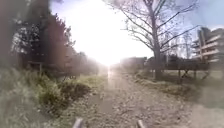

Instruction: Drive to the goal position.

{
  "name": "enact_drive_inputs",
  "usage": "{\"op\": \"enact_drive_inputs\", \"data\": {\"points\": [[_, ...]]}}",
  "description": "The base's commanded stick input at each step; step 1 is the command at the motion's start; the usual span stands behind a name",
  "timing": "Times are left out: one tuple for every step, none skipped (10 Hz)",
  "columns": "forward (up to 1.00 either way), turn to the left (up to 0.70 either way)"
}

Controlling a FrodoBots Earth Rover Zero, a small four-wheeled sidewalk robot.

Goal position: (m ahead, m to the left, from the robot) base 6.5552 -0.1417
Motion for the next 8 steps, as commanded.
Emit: {"op": "enact_drive_inputs", "data": {"points": [[0.70, 0.00], [0.70, 0.00], [0.70, 0.00], [0.70, 0.00], [0.70, 0.00], [0.70, 0.00], [0.70, -0.01], [0.69, -0.06]]}}
